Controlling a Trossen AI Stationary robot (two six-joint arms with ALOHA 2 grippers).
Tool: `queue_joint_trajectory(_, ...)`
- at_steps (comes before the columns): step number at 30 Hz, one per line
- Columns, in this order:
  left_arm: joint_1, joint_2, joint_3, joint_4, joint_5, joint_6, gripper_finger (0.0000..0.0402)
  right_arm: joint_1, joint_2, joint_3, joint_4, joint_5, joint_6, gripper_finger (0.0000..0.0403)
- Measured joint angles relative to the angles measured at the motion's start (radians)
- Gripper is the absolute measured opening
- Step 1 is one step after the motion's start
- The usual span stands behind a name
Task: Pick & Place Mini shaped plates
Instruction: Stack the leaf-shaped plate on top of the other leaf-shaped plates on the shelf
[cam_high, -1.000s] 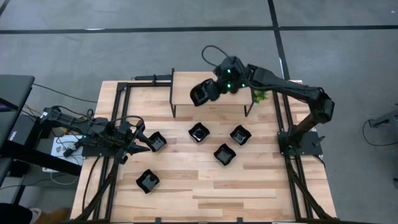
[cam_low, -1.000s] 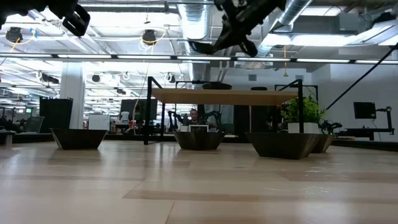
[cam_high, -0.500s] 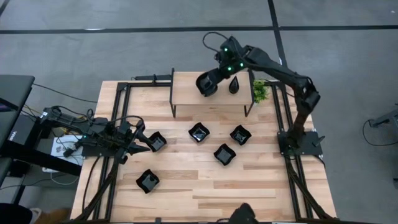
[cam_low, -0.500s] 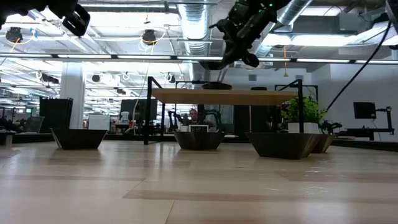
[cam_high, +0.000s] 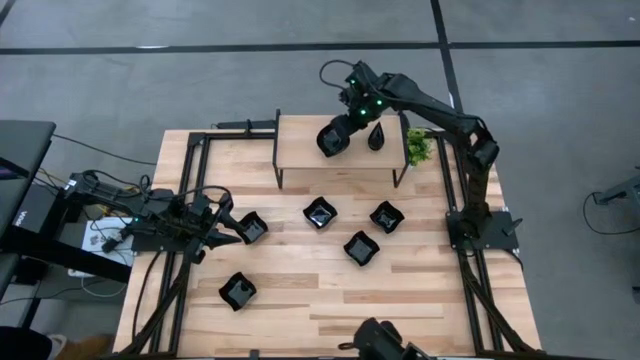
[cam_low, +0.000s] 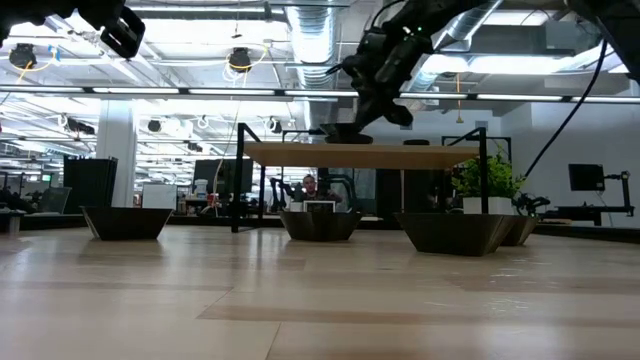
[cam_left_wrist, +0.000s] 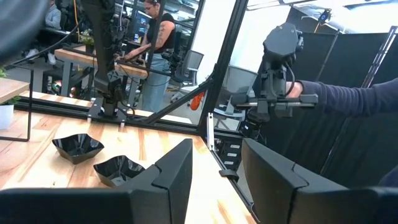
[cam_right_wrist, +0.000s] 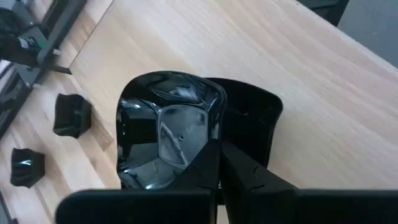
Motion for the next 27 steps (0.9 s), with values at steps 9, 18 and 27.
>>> queue_joint_trajectory(9,0.000,0.000,0.000,0.000,0.000,0.001,0.0140,-0.012,0.003,0.000,-0.013,0.034,-0.003,0.0000)
queue_joint_trajectory(18,0.000,0.000,0.000,0.000,0.000,0.003,0.0140,-0.018,0.003,0.000,-0.029,0.029,-0.008,0.0000)
queue_joint_trajectory(27,0.000,0.000,0.000,0.000,0.000,0.002,0.0140,-0.021,0.003,0.000,-0.031,0.026,-0.011,0.0000)
